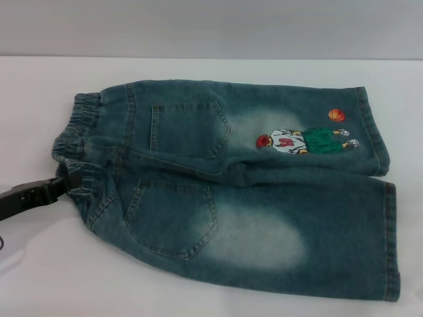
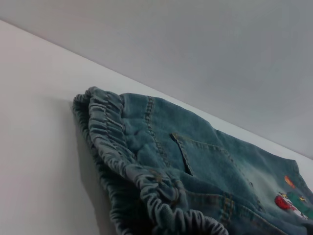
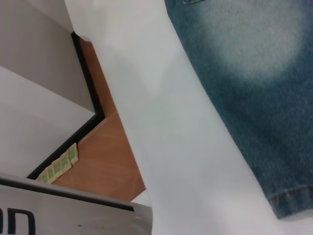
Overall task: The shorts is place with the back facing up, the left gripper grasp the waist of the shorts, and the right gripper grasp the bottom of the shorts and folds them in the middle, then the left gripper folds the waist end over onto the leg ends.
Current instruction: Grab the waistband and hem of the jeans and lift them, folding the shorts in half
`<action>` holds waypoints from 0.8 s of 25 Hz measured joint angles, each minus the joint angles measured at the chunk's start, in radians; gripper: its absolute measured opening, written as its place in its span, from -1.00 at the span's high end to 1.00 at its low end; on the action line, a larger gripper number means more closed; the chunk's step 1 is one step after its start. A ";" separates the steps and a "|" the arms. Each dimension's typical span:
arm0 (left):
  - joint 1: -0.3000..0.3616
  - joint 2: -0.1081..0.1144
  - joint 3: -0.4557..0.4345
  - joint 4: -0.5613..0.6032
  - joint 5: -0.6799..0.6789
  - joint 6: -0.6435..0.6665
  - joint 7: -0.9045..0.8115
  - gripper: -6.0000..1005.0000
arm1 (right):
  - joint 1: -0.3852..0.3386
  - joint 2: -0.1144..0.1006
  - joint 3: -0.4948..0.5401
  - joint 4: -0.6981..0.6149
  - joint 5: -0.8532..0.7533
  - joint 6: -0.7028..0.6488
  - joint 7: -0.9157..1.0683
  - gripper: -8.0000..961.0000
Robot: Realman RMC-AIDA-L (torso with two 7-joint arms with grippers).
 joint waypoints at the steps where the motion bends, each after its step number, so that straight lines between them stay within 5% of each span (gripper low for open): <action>1: 0.000 0.000 -0.001 0.000 0.000 0.002 0.000 0.90 | 0.000 0.000 0.000 0.000 -0.003 0.002 0.000 -0.51; 20: -0.004 0.003 -0.015 0.000 -0.001 0.016 0.009 0.90 | 0.025 0.025 0.000 0.005 -0.027 0.050 0.019 -0.52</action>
